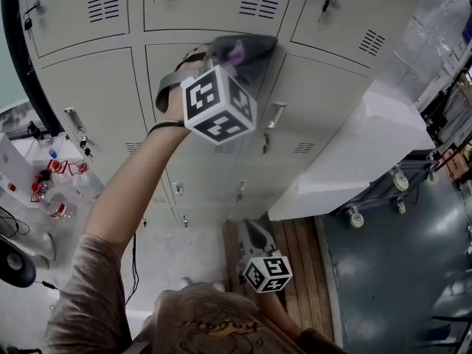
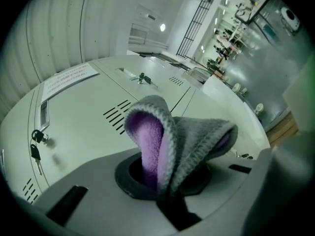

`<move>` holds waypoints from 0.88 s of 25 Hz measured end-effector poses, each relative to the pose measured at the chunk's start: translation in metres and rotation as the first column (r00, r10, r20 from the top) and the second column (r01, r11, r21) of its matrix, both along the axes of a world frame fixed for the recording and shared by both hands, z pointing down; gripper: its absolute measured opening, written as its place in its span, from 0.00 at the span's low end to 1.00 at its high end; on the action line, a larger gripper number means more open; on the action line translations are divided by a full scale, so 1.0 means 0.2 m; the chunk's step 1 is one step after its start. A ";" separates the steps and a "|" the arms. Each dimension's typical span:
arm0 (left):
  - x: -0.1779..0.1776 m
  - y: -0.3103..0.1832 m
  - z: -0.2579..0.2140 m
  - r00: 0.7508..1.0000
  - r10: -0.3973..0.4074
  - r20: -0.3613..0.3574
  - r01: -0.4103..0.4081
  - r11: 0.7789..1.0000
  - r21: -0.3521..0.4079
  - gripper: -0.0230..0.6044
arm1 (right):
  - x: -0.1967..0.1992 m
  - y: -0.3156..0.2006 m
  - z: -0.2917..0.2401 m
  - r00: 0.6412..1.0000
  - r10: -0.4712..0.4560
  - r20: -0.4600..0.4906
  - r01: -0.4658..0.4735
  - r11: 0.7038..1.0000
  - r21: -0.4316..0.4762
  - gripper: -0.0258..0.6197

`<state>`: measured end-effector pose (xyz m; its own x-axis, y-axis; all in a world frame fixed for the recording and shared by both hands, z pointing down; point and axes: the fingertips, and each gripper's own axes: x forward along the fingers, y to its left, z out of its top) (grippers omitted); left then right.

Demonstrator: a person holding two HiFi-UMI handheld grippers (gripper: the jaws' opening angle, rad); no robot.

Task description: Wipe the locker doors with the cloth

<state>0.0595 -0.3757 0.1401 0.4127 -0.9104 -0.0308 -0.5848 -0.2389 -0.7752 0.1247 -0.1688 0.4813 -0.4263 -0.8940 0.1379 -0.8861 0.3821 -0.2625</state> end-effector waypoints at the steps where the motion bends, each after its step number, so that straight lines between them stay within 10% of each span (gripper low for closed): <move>1: 0.01 -0.01 0.00 1.000 -0.002 0.005 0.002 1.000 -0.004 0.10 | 0.00 0.00 0.00 1.000 0.002 0.000 -0.002 1.000 0.000 0.04; 22: 0.12 -0.06 0.28 0.998 0.005 0.059 0.000 0.997 -0.075 0.10 | 0.02 -0.01 0.03 1.000 0.025 0.008 -0.025 1.000 -0.016 0.04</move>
<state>0.0833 -0.3873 0.1955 0.4142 -0.9081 0.0616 -0.5380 -0.2988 -0.7882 0.1295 -0.1711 0.4873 -0.4052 -0.9020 0.1491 -0.8930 0.3555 -0.2759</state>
